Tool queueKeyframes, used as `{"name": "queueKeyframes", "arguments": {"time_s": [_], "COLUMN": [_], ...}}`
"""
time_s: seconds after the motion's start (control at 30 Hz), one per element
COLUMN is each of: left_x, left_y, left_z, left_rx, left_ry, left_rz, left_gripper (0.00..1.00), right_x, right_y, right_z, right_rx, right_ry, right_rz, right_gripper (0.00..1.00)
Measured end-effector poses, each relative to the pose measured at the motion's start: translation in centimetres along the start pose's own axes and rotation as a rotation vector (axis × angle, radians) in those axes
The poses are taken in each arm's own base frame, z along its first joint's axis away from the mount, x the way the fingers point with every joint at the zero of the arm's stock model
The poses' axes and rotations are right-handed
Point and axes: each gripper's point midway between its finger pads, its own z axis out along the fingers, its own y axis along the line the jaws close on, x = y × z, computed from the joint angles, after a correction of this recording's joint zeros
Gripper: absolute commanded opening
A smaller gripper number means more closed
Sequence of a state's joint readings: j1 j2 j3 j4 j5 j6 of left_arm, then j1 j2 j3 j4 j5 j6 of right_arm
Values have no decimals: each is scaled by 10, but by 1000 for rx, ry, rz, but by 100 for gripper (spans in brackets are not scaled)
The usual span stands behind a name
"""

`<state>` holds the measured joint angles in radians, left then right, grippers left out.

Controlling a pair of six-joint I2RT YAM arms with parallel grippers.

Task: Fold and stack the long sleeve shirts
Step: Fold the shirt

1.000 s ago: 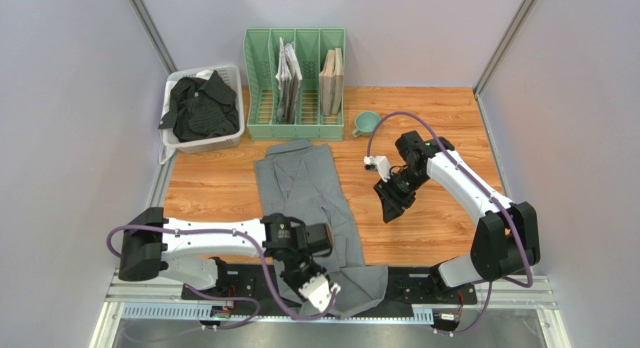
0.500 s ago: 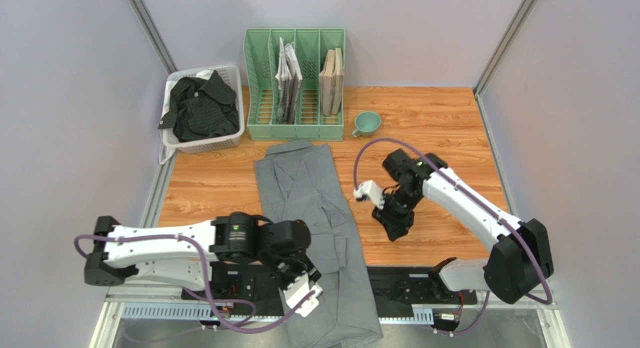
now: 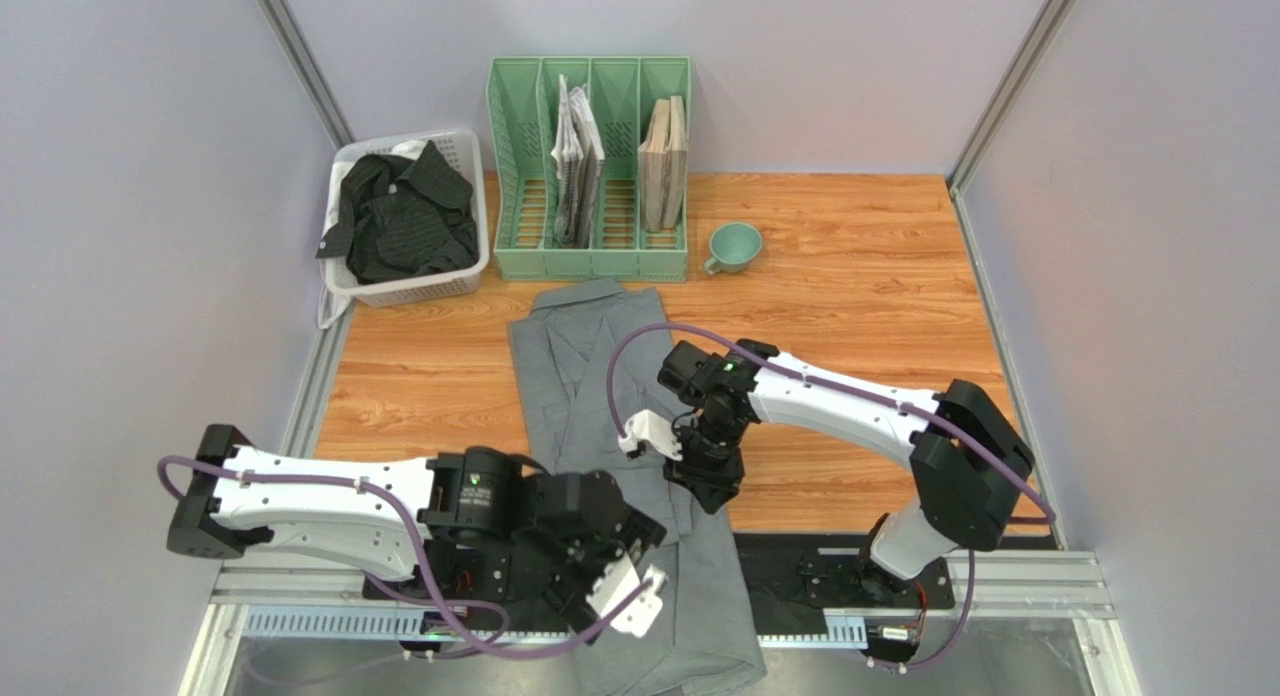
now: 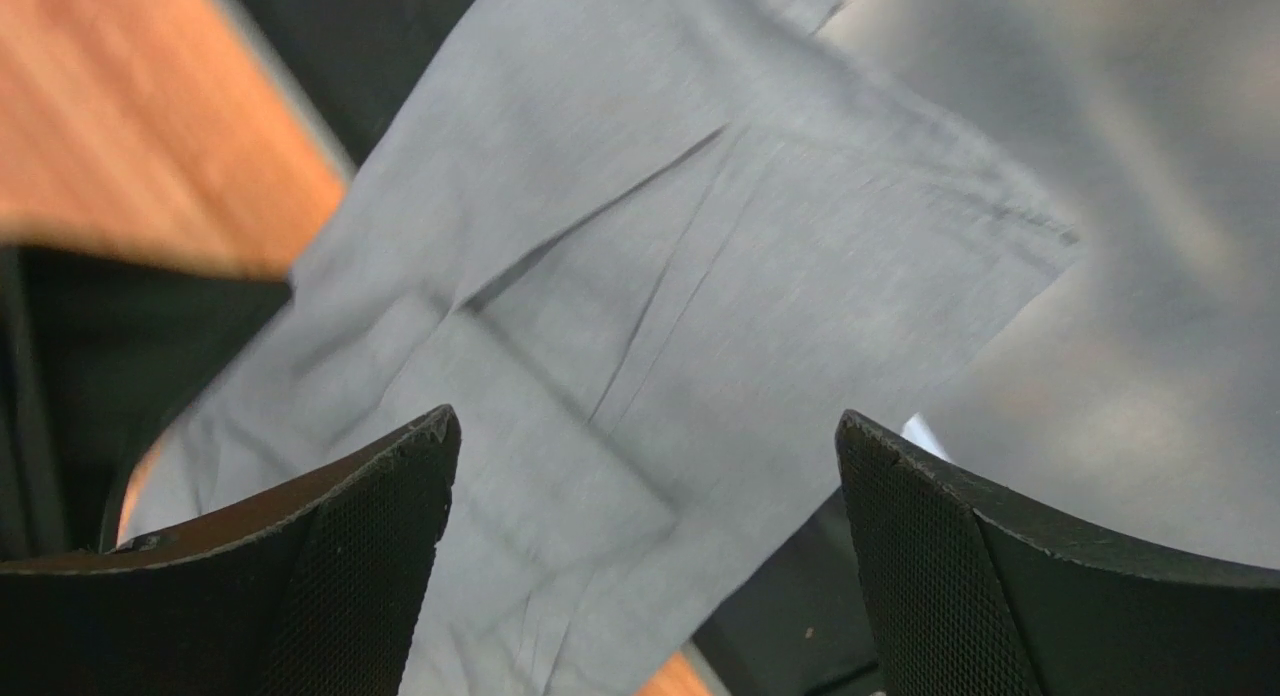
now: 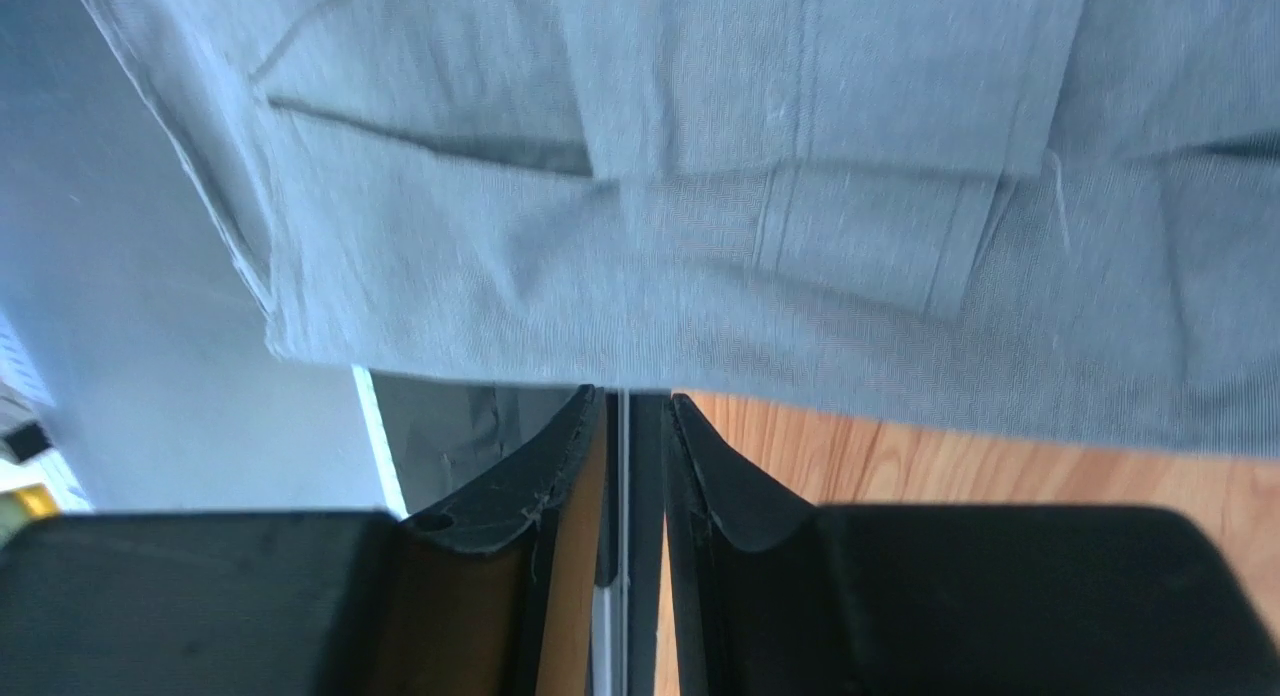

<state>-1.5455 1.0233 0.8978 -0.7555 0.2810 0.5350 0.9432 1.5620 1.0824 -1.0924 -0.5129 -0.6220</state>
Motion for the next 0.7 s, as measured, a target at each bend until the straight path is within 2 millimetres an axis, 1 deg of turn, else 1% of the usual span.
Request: {"name": "queueKeyframes", "arguments": {"time_s": [0.1,0.13,0.2,0.27,0.3,0.37,0.47,0.53,0.6,0.63,0.7], "left_x": [-13,-13,-14,-12,-7,-1,-2,-11,-19,-20,-24], "left_y": [-21,-23,-20,-18,-19,-25,-37,-42,-45,-42,-41], "left_z": [17,24,40,59,67,72,75,80,86,88,93], "left_rx": [44,50,49,53,59,77,139,196,256,266,302], "left_ry": [18,43,98,125,129,113,67,15,-30,-41,-67], "left_rz": [40,34,11,8,30,98,233,321,385,396,437], "left_gripper": [99,99,99,99,99,99,99,99,95,93,88], "right_x": [-16,-21,-31,-39,-43,-47,-43,-38,-34,-32,-27], "right_y": [-5,-7,-9,-14,-17,-27,-40,-44,-45,-44,-42], "right_z": [11,15,19,17,13,2,-10,-17,-23,-25,-32], "right_rx": [-46,-66,-109,-145,-155,-159,-150,-142,-135,-134,-126], "right_ry": [-53,-66,-99,-140,-162,-215,-257,-269,-276,-278,-287], "right_rz": [40,56,87,125,143,176,226,252,263,267,271], "right_gripper": [26,26,26,29,30,32,32,32,31,31,36]}}
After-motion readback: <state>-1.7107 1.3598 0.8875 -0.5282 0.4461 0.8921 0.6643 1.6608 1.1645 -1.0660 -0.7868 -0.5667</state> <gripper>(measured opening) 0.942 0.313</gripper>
